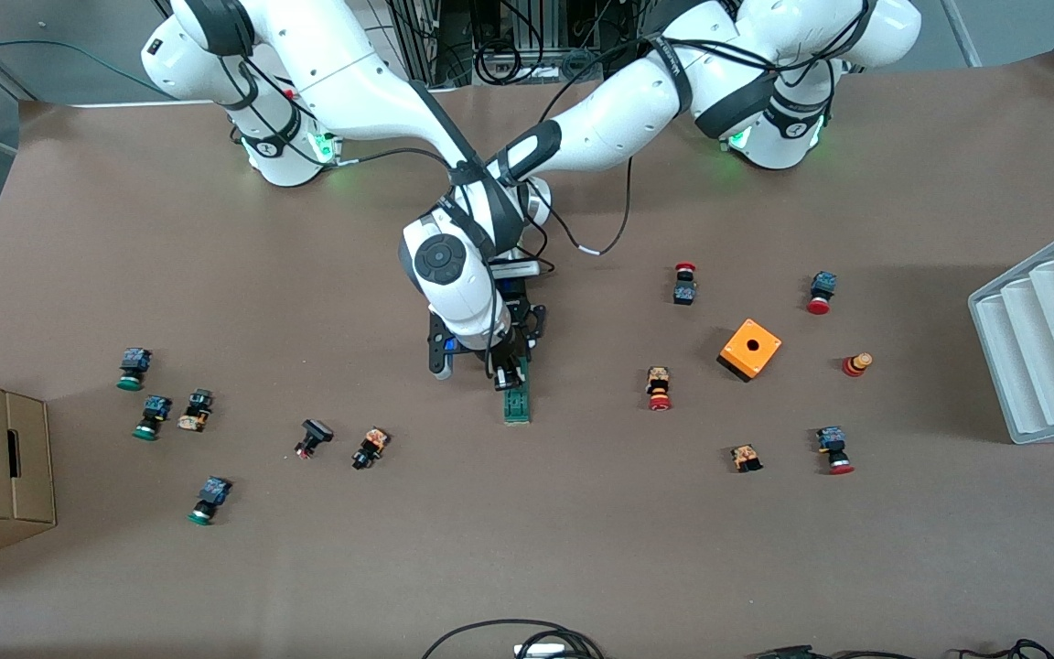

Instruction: Close load switch with both arms

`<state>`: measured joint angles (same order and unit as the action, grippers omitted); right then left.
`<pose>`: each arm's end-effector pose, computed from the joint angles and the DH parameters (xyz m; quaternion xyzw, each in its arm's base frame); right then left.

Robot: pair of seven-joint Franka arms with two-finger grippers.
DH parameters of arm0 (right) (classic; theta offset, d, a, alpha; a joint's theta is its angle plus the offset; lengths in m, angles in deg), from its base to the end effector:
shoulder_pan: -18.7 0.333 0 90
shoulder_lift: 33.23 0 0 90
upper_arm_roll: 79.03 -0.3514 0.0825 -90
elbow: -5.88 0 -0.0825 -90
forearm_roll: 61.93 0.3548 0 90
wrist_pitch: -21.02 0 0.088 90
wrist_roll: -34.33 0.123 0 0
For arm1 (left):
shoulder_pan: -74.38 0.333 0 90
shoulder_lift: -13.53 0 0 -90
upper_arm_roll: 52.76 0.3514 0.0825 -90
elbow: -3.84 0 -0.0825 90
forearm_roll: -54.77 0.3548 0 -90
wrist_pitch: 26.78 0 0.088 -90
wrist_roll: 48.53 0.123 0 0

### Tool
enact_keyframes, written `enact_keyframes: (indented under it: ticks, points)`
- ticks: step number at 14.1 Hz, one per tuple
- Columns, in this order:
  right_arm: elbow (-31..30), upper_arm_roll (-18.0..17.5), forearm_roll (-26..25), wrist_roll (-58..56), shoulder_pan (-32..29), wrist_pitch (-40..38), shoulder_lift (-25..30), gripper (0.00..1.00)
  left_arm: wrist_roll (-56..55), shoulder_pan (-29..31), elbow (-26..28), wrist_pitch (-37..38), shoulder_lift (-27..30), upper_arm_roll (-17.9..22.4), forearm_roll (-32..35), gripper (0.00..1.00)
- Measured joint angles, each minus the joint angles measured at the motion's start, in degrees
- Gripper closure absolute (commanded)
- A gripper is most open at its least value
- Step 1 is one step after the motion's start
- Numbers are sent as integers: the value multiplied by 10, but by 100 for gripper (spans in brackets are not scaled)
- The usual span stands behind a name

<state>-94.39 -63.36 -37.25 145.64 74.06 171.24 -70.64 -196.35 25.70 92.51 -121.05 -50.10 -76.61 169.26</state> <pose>0.5194 0.4573 0.2678 -0.7168 0.6836 0.0169 0.1365 0.3576 -0.5856 0.0783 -0.7709 -0.0667 -0.6332 0.0161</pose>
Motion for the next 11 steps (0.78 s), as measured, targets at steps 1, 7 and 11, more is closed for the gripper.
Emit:
enact_keyframes:
  ticks: [1, 7, 11]
  points:
    - [5, 0, 0, 0, -4, 1, 0, 68, 0, 0, 0, 0, 0, 0, 0, 50]
    - [20, 1, 0, 0, -18, 3, -4, 72, 0, 0, 0, 0, 0, 0, 0, 50]
    - [28, 1, 0, 3, -18, 1, -7, 74, 0, 0, 0, 0, 0, 0, 0, 50]
